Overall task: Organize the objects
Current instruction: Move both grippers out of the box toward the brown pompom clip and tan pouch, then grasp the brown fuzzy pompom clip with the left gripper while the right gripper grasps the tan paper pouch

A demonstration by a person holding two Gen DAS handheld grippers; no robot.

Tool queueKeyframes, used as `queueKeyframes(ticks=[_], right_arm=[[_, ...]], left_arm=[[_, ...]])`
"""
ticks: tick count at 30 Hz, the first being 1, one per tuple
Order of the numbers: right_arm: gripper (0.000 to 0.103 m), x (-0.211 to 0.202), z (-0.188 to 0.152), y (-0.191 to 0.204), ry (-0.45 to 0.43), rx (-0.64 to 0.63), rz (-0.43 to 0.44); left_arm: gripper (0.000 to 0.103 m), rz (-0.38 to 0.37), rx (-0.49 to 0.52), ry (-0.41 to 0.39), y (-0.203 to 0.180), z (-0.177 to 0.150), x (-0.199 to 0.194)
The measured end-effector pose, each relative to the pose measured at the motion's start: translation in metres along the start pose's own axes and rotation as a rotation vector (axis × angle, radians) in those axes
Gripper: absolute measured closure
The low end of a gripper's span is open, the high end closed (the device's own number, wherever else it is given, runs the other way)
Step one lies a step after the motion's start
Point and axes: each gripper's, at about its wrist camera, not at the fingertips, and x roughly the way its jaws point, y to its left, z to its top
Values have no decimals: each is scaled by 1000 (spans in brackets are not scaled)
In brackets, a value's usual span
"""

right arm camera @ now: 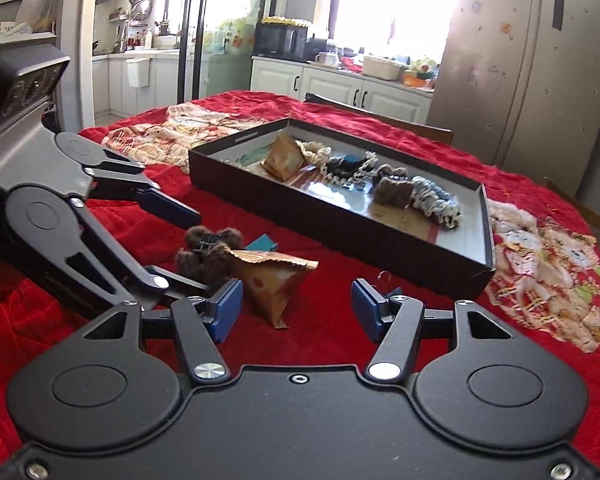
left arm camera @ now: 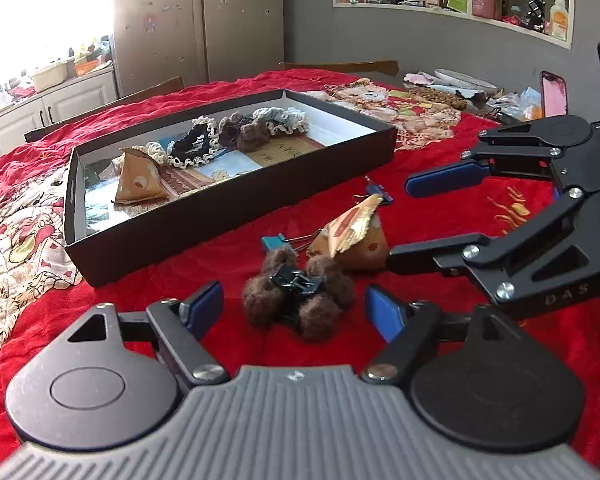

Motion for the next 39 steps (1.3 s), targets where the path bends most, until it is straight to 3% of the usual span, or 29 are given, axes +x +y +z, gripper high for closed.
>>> queueKeyframes(ticks=[7, 16, 29, 39], right_arm=[[45, 12, -1, 0, 28, 4, 9], [45, 19, 0, 1, 34, 2, 12], [47, 29, 5, 9, 33, -7, 50], [57, 36, 9, 11, 44, 3, 63]], left_arm=[[39, -12, -7, 8, 3, 1, 5], [49, 0, -14, -8, 3, 1, 4], [52, 27, -49, -18, 11, -6, -6], [52, 57, -71, -14, 17, -15, -18]])
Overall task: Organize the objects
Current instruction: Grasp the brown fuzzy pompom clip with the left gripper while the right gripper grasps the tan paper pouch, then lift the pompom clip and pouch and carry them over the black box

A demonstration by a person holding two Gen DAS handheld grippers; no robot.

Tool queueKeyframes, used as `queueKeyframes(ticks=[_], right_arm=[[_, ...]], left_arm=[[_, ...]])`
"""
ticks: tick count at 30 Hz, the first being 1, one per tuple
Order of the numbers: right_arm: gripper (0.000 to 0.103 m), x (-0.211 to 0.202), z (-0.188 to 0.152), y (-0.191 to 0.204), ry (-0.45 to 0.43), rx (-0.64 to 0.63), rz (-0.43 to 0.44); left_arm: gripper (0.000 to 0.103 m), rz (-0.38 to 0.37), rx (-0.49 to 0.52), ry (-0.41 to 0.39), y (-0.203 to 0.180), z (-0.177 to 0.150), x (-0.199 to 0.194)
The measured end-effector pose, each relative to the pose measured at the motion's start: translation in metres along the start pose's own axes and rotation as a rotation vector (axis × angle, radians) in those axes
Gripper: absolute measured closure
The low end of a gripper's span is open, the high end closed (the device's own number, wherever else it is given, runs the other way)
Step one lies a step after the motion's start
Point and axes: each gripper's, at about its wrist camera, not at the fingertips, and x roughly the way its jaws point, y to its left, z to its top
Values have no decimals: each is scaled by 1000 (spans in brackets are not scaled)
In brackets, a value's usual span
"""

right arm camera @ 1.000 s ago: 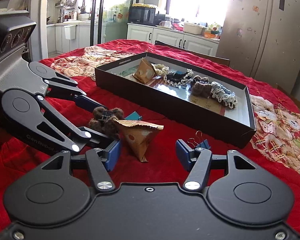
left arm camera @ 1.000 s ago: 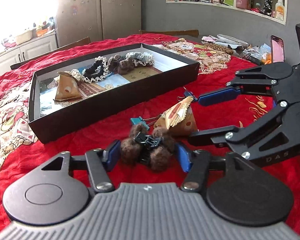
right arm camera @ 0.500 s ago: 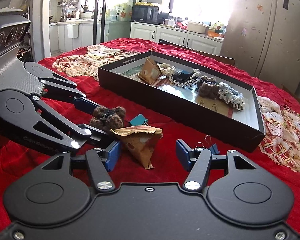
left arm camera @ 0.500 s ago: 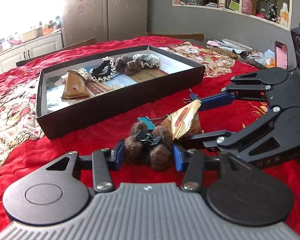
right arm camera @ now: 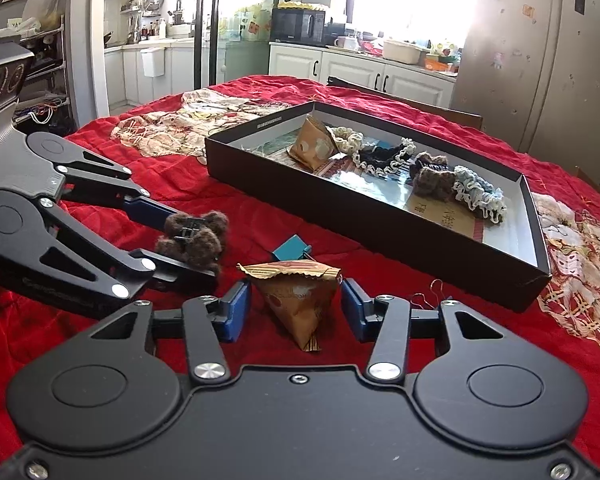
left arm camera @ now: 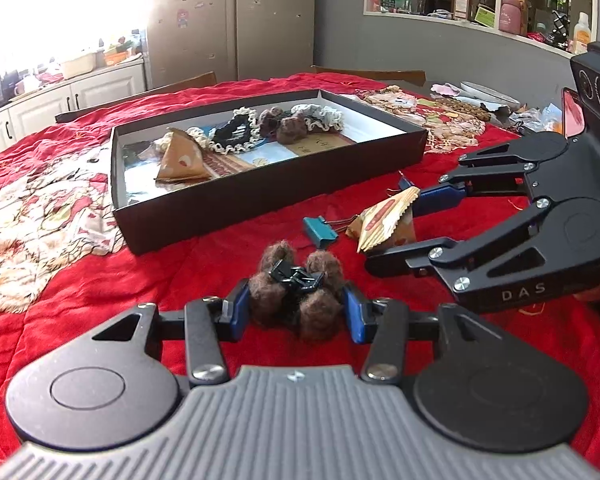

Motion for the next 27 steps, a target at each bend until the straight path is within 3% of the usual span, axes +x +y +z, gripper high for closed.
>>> queueKeyframes(ticks=[13, 27], right_arm=[[70, -1, 0, 0, -3, 15, 5], [72, -16, -4, -1, -25, 34, 32]], left_arm=[[52, 24, -18, 9, 3, 0, -2], [52, 31, -24, 1, 2, 6, -13]])
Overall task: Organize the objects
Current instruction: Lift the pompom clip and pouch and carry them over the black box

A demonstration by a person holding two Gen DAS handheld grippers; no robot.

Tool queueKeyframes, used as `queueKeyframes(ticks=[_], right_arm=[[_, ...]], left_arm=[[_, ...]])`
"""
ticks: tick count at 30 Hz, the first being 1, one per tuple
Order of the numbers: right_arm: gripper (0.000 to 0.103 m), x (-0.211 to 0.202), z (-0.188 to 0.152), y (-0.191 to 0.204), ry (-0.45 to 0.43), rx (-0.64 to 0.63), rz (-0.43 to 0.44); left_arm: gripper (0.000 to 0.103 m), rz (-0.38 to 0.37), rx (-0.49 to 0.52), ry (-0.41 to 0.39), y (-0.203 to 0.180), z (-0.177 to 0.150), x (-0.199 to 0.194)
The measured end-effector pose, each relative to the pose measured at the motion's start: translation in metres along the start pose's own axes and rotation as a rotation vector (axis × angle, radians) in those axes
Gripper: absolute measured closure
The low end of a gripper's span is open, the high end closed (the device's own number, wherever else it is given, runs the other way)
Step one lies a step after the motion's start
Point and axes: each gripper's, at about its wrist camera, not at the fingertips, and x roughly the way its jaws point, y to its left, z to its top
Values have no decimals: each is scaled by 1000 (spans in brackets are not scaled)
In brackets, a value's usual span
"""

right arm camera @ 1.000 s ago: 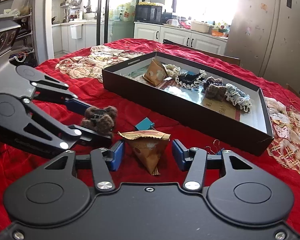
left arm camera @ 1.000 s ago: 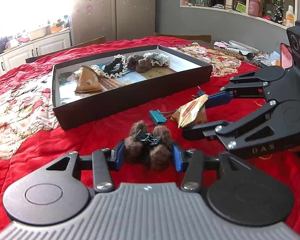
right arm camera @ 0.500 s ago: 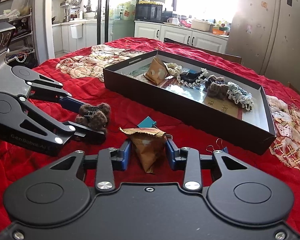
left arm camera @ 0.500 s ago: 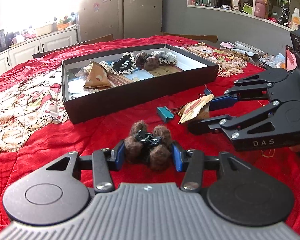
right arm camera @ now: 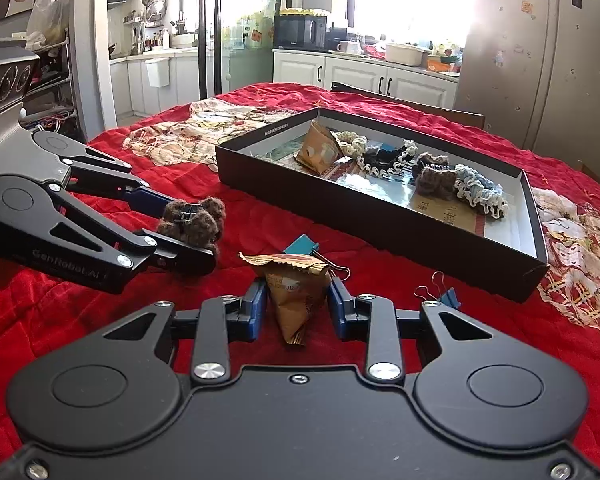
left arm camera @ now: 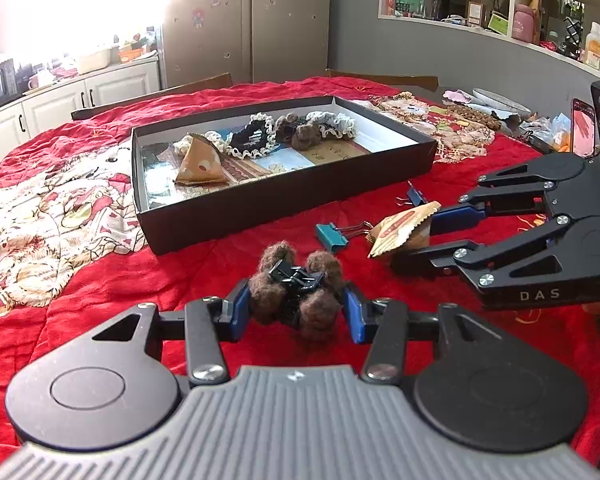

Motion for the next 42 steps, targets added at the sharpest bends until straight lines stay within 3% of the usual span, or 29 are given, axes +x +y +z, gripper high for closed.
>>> queueKeyframes(ticks=[19, 42], right_arm=[[72, -46, 8, -14, -93, 54, 19], [72, -65, 53, -51, -196, 80, -88]], left_arm=[[52, -14, -3, -46, -8, 21, -19], [52, -6, -4, -148, -5, 80, -13]])
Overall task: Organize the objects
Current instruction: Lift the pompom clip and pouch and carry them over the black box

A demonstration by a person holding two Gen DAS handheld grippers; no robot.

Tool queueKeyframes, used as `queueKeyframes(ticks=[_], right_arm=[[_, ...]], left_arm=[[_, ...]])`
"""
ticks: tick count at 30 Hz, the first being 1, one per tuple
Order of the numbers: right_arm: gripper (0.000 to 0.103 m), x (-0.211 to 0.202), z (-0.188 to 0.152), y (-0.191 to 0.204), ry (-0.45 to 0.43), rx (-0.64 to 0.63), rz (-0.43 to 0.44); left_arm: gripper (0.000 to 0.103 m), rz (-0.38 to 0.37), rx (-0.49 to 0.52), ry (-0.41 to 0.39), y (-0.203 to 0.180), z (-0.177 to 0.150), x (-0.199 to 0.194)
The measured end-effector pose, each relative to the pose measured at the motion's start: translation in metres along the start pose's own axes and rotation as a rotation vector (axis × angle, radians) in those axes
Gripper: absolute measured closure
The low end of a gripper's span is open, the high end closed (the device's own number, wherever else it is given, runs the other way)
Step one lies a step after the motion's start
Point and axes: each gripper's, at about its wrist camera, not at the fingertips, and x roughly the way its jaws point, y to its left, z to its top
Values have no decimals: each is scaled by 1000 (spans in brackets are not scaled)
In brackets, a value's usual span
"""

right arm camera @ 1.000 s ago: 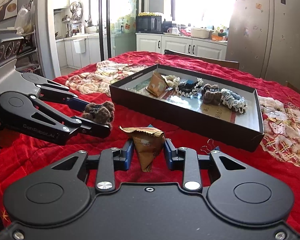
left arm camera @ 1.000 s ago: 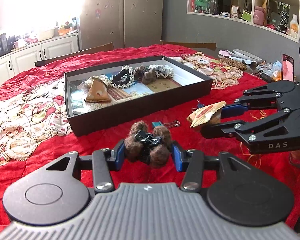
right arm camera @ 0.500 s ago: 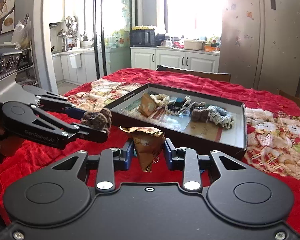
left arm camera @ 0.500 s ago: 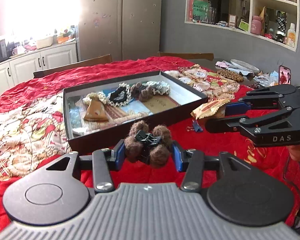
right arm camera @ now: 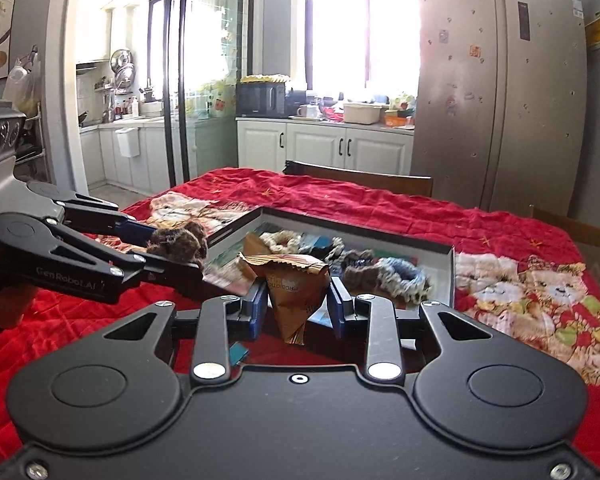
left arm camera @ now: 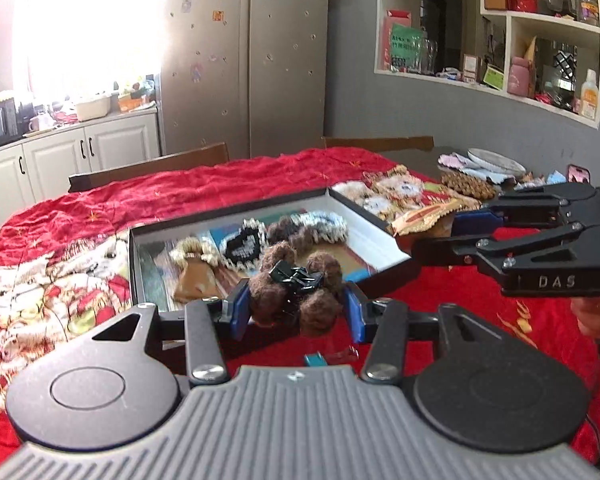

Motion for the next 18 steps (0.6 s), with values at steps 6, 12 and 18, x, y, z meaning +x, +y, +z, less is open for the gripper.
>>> queueKeyframes(ticks=[6, 12, 18], right_arm=[[72, 16, 11, -11, -7, 25, -29], [72, 38, 22, -19, -8, 46, -56], [72, 63, 30, -29, 7, 62, -85]], left_arm=[[52, 27, -28, -15, 7, 15, 17], [52, 43, -65, -13, 14, 26, 37], [51, 53, -101, -9, 20, 33, 55]])
